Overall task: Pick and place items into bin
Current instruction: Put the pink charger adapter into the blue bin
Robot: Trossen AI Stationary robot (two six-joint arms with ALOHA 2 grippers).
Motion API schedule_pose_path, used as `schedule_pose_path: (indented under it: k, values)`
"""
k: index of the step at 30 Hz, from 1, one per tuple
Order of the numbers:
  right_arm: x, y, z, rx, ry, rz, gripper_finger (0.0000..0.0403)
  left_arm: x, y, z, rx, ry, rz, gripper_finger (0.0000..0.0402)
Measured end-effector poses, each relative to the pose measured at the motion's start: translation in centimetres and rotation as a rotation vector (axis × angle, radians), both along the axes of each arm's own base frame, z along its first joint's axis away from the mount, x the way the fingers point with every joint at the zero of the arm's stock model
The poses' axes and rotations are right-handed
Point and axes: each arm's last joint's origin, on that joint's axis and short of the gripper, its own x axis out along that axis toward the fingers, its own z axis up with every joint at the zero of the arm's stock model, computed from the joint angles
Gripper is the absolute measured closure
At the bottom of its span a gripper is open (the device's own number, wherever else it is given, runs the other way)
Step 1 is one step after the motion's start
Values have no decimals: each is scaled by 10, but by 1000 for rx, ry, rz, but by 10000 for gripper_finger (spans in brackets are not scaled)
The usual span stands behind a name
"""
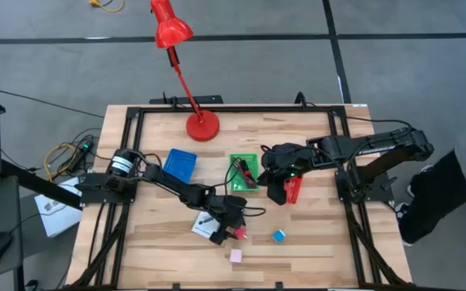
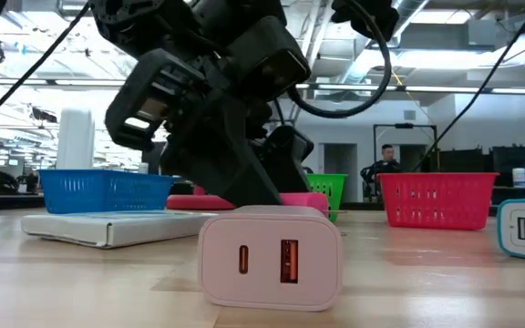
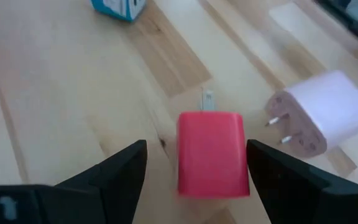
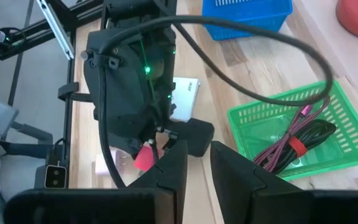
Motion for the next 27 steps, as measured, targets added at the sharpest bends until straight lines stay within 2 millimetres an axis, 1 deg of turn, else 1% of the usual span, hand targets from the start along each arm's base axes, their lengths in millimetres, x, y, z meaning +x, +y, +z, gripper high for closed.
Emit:
schedule_pose_path:
  k: [3,5,9,14,17,19,21,24,27]
  values:
    - [0,0,0,0,0,0,337,-1,1,-1,3,12,2,143]
    - [0,0,0,0,0,0,337,-1,0,-1,2,10,0,154]
    - [0,0,0,0,0,0,337,-2,0,-2,4,23,-13,194]
    - [0,0,0,-1,0,0,337,-2,1,-2,-3,29,-1,262]
    - [2,0,-1,-12,-1,-12,337,-3,1,2,-12,50,15,266]
    - [2,0,-2,-20,3,-19,337,-6,2,10,-16,61,23,266]
    - [2,0,-2,-19,-2,-19,337,-10,3,24,-30,68,40,266]
    - [2,0,-2,-20,-1,-20,337,-21,6,53,-53,84,69,266]
    - [2,0,-2,-20,-1,-20,337,-40,12,86,-30,110,125,263]
